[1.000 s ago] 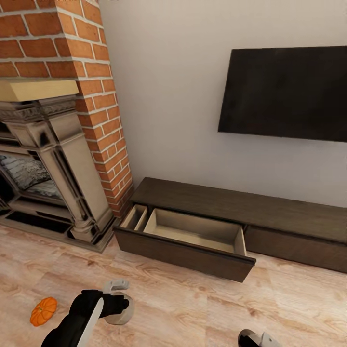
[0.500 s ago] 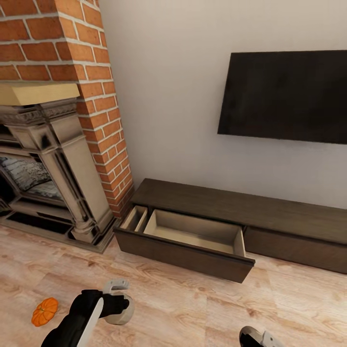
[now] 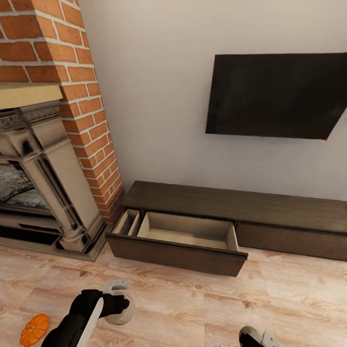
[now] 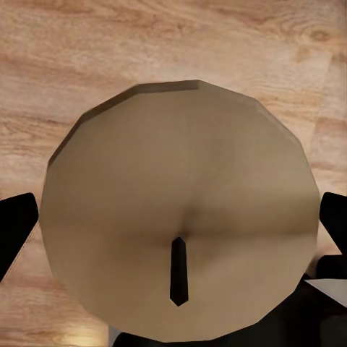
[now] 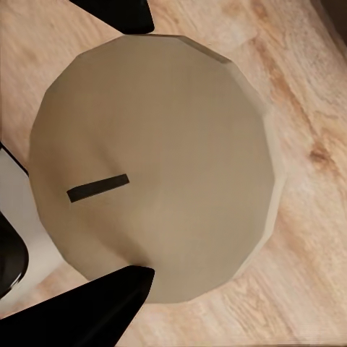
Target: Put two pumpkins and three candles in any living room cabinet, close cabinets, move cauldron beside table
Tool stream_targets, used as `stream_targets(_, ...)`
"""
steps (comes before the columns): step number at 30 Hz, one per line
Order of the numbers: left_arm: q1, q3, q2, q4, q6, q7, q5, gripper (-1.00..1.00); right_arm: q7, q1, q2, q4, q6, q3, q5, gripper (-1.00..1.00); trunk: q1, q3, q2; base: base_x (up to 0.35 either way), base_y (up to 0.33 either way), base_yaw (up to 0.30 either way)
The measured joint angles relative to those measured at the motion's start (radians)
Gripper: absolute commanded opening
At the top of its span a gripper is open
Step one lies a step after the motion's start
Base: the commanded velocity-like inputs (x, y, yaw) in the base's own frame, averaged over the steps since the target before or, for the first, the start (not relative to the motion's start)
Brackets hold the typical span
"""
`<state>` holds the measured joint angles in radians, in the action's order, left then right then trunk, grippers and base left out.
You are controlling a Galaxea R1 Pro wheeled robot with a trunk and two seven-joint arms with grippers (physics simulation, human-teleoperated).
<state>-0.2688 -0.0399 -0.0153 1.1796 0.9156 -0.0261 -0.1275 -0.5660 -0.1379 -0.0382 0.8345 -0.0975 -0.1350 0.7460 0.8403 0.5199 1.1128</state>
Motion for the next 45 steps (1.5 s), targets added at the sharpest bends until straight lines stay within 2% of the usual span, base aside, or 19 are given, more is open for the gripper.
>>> stream_targets(7,0.0,0.0,0.0,0.0,-0.001,-0.002,0.001,-1.0,0.0,0.0,0.001,0.0,-0.002,0.0,0.002,-1.0,0.0,-0.003,0.0,0.167,0.218,-0.276)
stream_targets(14,0.0,0.0,0.001,0.006,0.001,-0.002,-0.002,-1.0,-0.001,0.0,0.005,0.001,-0.002,-0.002,-0.004,-1.0,0.0,-0.005,0.0,0.043,0.03,-0.175)
stream_targets(18,0.0,0.002,0.0,0.047,0.04,-0.001,-0.003,-1.0,-0.005,0.001,0.007,0.043,-0.045,-0.013,-0.007,-1.0,0.0,-0.005,0.0,0.003,0.002,-0.018)
stream_targets(20,0.0,0.009,0.001,0.114,0.094,-0.001,-0.005,-1.0,-0.01,0.001,0.011,0.128,-0.158,-0.018,-0.004,-1.0,0.0,-0.006,0.0,0.001,0.0,-0.004)
stream_targets(23,0.0,0.035,0.006,0.209,0.128,-0.001,-0.005,-1.0,-0.056,-0.019,0.024,0.312,-0.431,-0.02,0.005,-1.0,0.0,-0.005,0.0,0.0,0.0,-0.001)
stream_targets(24,0.0,0.039,0.011,0.237,0.131,-0.001,-0.006,-1.0,-0.11,-0.054,0.048,0.396,-0.572,-0.018,0.003,-1.0,0.0,-0.005,0.0,0.0,0.0,0.0)
stream_targets(25,0.0,0.04,0.017,0.252,0.131,-0.001,-0.01,-1.0,-0.148,-0.081,0.072,0.473,-0.64,-0.018,0.014,-1.0,0.0,-0.005,0.0,0.0,0.0,0.0)
stream_targets(26,-0.001,0.04,0.026,0.264,0.131,-0.001,-0.012,-1.0,-0.189,-0.108,0.1,0.496,-0.716,-0.017,-0.001,-1.0,0.0,-0.006,0.0,0.0,0.0,0.0)
stream_targets(29,-0.003,0.043,0.044,0.288,0.131,-0.001,-0.01,-1.0,-0.28,-0.174,0.184,0.548,-0.843,-0.017,0.007,-1.0,0.0,-0.005,0.0,0.0,0.0,0.0)
stream_targets(31,-0.004,0.044,0.049,0.297,0.131,-0.001,-0.018,-1.0,-0.307,-0.219,0.213,0.563,-0.879,-0.018,0.008,-1.0,0.0,-0.005,0.0,0.0,0.0,0.0)
stream_targets(33,-0.006,0.045,0.049,0.305,0.131,0.0,-0.045,-1.0,-0.311,-0.249,0.213,0.577,-0.896,-0.019,0.005,-1.0,0.0,-0.005,0.0,0.0,0.0,0.0)
stream_targets(35,-0.009,0.048,0.045,0.318,0.131,0.0,-0.095,-1.0,-0.31,-0.265,0.213,0.6,-0.896,-0.02,0.035,-1.0,0.0,-0.005,0.0,0.0,0.0,0.0)
stream_targets(37,-0.013,0.05,0.035,0.325,0.131,0.001,-0.194,-1.0,-0.309,-0.271,0.213,0.614,-0.898,-0.022,0.079,-1.0,0.0,-0.005,0.0,0.0,0.0,0.0)
stream_targets(39,-0.014,0.051,0.015,0.327,0.132,0.0,-0.252,-1.0,-0.309,-0.273,0.213,0.614,-0.901,-0.023,0.09,-1.0,0.0,-0.005,0.0,0.0,0.0,0.0)
stream_targets(41,-0.015,0.051,-0.01,0.328,0.131,0.0,-0.34,-1.0,-0.309,-0.274,0.213,0.619,-0.903,-0.023,0.096,-1.0,0.0,-0.005,0.0,0.0,0.0,0.0)
stream_targets(42,-0.015,0.051,-0.018,0.328,0.132,0.0,-0.363,-1.0,-0.309,-0.274,0.213,0.62,-0.904,-0.023,0.096,-1.0,0.0,-0.005,0.0,0.0,0.0,0.0)
stream_targets(45,-0.015,0.05,-0.079,0.326,0.132,0.0,-0.515,-1.0,-0.309,-0.275,0.213,0.621,-0.908,-0.02,0.1,-1.0,0.0,-0.005,0.0,0.102,0.0,0.0)
